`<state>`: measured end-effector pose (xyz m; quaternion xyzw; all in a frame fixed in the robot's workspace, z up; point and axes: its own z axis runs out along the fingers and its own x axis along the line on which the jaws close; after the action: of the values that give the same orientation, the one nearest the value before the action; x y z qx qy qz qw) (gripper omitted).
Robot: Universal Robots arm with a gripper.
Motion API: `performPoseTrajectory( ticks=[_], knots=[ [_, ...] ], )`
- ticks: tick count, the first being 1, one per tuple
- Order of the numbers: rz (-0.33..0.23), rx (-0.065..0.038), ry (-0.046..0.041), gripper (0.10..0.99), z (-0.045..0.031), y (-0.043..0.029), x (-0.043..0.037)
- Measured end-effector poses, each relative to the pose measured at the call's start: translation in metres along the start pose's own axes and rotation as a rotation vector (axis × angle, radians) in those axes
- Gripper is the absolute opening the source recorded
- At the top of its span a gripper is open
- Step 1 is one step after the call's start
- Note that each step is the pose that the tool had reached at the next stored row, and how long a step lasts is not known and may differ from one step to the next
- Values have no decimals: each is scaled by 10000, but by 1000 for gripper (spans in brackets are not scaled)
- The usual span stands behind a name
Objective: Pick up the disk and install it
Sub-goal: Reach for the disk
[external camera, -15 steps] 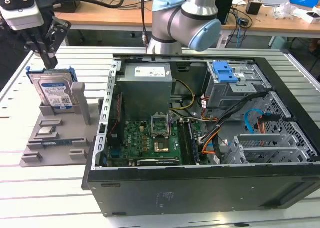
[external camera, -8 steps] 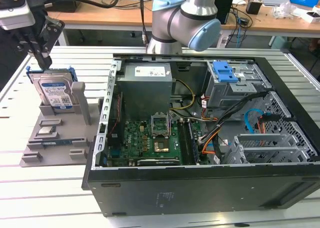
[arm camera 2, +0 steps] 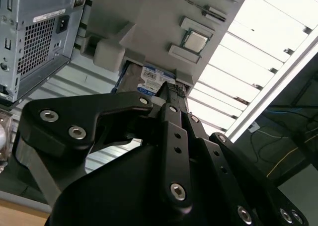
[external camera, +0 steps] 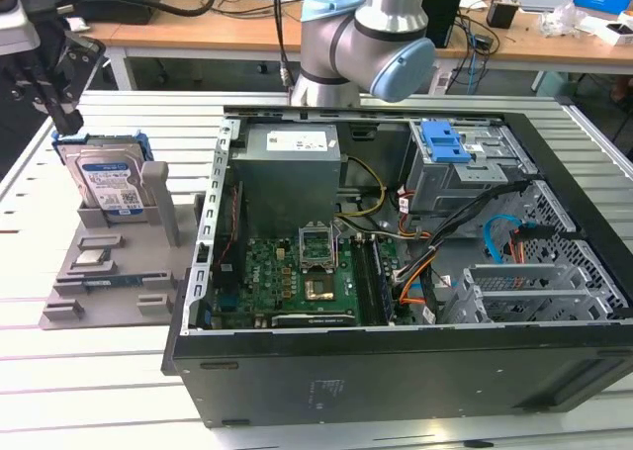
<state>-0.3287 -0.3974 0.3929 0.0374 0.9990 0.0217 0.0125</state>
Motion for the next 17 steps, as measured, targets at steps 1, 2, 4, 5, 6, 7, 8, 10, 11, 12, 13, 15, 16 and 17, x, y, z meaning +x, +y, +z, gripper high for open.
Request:
performPoseTrajectory(
  ticks=[1,2,4,5,6,7,8,10,11,12,13,15,16,17],
  knots=[
    [0,-1,0,106,1,2,25],
    [0,-1,0,106,2,5,68],
    [-1,0,0,106,2,9,111],
    [-1,0,1,106,3,11,134],
    [-1,0,0,106,5,13,157],
    [0,0,0,106,7,19,193],
    [0,1,0,106,10,26,222],
    [-1,1,-1,106,14,42,260],
    [-1,2,0,106,16,61,283],
    [-1,2,0,106,18,85,308],
    [0,3,1,106,19,103,328],
    [-1,3,1,106,19,106,333],
    [-1,2,0,106,19,106,334],
    [-1,3,0,106,19,106,336]
  ],
)
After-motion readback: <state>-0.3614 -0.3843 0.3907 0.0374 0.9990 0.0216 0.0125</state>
